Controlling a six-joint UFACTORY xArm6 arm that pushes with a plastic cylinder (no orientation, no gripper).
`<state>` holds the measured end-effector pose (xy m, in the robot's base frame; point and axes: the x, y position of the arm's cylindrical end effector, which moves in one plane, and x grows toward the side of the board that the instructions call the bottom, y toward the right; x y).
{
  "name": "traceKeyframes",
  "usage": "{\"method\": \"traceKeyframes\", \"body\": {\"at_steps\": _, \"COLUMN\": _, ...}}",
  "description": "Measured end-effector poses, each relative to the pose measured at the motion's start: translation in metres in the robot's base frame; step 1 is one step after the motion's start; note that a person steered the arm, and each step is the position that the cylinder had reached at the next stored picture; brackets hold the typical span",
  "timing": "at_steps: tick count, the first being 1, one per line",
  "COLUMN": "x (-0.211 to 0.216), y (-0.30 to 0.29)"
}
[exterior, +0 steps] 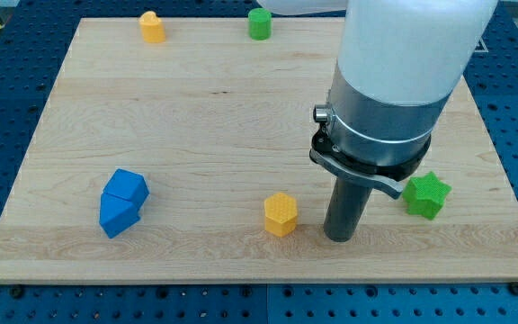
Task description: Push the green star below the blue triangle
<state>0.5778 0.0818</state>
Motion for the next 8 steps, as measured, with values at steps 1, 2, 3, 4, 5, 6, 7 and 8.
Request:
{"method": "traceKeyframes", "body": {"at_steps": 1, "x": 0.000, "y": 0.000}}
{"method": "traceKeyframes", "body": {"at_steps": 2, "x": 0.000, "y": 0.000}}
{"method": "traceKeyframes", "body": {"at_steps": 3, "x": 0.000, "y": 0.000}}
{"method": "traceKeyframes", "body": {"at_steps": 4, "x": 0.001, "y": 0.000}}
{"method": "traceKeyframes", "body": {"at_steps": 5, "x": 0.006, "y": 0.001}}
{"method": "traceKeyframes", "body": {"at_steps": 6, "x": 0.026, "y": 0.011}}
{"method": "traceKeyframes", "body": {"at_steps": 7, "x": 0.040, "y": 0.030}}
{"method": "traceKeyframes", "body": {"at_steps": 8, "x": 0.032, "y": 0.044}}
